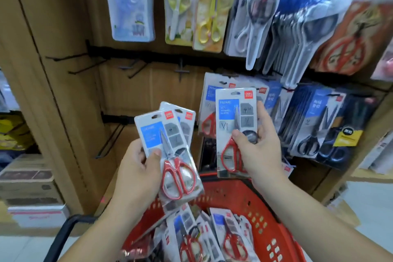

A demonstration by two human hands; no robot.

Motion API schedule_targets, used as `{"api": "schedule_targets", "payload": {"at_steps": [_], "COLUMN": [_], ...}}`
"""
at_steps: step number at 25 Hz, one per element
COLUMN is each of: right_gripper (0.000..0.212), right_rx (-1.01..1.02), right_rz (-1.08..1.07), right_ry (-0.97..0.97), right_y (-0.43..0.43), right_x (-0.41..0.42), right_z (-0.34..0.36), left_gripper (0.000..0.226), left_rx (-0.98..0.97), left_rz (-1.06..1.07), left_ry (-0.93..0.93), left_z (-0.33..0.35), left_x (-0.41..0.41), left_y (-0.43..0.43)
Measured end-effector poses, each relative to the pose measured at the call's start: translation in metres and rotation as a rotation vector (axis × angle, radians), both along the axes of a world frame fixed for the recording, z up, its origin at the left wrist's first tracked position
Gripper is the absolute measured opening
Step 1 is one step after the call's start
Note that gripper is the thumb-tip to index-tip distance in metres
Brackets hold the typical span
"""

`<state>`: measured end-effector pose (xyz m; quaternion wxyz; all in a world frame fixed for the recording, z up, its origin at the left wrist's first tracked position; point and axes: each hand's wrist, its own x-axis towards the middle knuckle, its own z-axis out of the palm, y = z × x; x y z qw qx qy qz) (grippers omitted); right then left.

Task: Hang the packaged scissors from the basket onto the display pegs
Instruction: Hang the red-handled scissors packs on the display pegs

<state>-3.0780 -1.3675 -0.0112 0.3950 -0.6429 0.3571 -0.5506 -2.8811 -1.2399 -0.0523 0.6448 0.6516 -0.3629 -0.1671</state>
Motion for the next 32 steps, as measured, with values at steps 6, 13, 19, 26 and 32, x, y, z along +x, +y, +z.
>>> {"api": "schedule_targets", "payload": {"at_steps": [6, 13, 19, 26, 32], "right_gripper": [0.079, 0.078, 0.079, 0.063, 0.042], "right_rx": [-0.158, -0.12, -0.058, -0.067, 0.264], "right_rz": [-0.029, -0.078, -0.088, -0.199, 0.454], "right_ry": [0.174, 0.24, 0.29, 0.404, 0.029], "right_y": [-0.054, -0.064, -0.065, -0.07, -0.003], "right_x": [0.024, 0.04, 0.052, 0.052, 0.062], "right_z": [0.011, -0.012, -0.017, 0.009, 0.02], "left_gripper": [0.013, 0.012, 0.027, 0.031, 0.018], "left_rx": [-0.098, -0.018, -0.016, -0.005, -0.09], "left_rz": [0.02, -0.027, -0.053, -0.082, -0.1], "left_ry": [0.089, 0.128, 0.195, 0.188, 0.216], "left_z": [0.031, 0.019, 0.022, 0.017, 0.019], "left_x": [0.003, -0.004, -0.006, -0.008, -0.013], "left_y": [-0.03, -0.038, -0.034, -0.028, -0.03]}}
